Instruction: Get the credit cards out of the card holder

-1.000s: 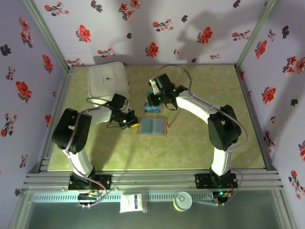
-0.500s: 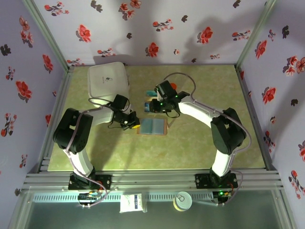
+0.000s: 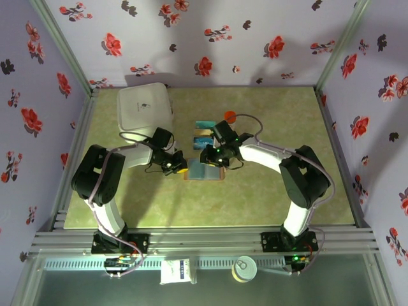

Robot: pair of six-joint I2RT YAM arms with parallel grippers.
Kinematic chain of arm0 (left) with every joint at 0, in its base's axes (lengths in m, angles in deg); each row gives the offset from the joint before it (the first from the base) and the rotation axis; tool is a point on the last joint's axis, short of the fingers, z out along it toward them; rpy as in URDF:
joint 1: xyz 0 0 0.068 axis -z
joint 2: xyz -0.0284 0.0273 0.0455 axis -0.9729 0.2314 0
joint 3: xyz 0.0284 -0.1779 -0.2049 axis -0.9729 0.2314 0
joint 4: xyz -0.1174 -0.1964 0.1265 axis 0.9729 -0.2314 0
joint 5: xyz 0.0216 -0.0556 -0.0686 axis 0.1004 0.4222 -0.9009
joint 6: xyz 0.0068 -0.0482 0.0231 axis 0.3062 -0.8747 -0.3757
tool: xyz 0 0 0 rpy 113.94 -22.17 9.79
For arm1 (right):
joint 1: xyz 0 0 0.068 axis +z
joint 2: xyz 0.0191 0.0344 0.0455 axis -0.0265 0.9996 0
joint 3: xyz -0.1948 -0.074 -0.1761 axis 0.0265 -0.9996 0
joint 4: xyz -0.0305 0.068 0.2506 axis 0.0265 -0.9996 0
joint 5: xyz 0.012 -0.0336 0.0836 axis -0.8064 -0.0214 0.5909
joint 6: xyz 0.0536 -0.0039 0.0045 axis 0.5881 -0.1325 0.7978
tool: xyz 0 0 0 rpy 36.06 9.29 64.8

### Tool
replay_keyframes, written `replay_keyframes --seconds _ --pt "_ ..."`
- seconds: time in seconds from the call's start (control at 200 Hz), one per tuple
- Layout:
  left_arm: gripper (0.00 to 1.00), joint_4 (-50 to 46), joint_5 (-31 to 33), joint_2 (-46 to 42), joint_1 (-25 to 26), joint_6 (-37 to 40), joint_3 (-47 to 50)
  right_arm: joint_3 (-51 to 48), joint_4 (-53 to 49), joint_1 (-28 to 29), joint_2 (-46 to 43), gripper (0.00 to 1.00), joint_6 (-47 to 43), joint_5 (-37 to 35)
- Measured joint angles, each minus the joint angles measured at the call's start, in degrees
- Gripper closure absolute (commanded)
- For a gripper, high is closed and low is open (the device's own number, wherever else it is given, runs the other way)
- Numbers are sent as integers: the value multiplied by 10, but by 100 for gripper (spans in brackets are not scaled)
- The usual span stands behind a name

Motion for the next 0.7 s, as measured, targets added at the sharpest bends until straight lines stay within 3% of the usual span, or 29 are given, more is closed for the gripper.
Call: replay_keyframes --seconds 0.7 --pt "100 4 2 0 0 -8 3 41 27 15 84 76 22 39"
